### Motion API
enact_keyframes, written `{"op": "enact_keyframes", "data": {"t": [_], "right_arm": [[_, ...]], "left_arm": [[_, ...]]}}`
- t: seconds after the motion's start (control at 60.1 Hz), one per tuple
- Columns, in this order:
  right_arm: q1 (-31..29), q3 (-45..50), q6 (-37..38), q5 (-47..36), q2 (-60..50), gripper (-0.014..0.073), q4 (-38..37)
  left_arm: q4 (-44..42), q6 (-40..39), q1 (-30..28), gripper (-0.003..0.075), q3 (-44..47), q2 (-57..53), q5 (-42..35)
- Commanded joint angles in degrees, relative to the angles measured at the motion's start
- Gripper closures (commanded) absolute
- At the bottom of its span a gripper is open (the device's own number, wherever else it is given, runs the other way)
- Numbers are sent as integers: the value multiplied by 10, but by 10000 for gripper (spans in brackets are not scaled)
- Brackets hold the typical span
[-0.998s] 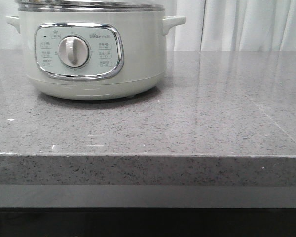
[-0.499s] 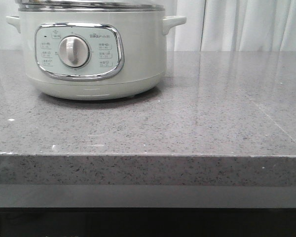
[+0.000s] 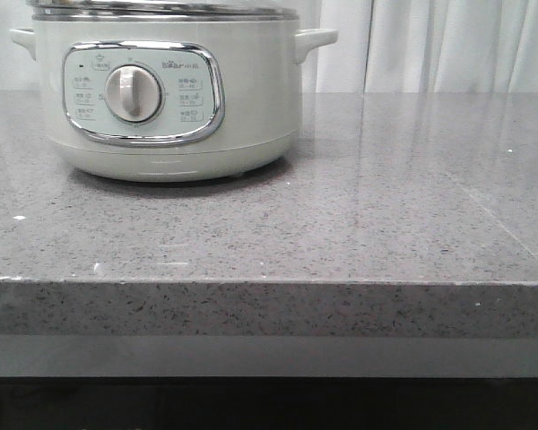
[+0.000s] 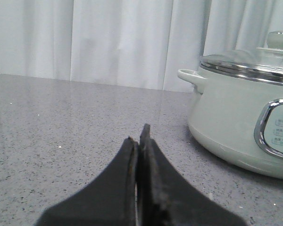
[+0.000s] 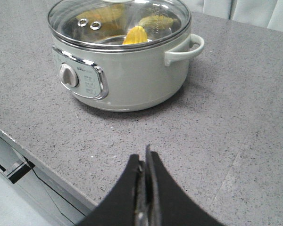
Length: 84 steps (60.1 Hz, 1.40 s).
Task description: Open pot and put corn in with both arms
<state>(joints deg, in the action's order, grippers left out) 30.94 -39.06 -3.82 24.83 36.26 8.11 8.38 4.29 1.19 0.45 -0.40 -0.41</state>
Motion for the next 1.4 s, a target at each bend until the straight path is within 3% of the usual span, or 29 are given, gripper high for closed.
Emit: {"op": "enact_keyframes", "data": {"t": [0.0,0.948,1.064,1.38], "right_arm": [[-4,-16,-4,-41,0,662,0],[-4,-9,-4,-46,-11,662,0],[-44,30,-4,-88,-55,662,-4],[-187,249,-4,-248,-256,662,-4]], "left_arm": [[5,1,-7,741,7,-9,-53],[5,1,-17,741,7,-9,-53],[5,1,-17,741,7,-8,-53],[5,1,-17,741,7,-8,-53]]}}
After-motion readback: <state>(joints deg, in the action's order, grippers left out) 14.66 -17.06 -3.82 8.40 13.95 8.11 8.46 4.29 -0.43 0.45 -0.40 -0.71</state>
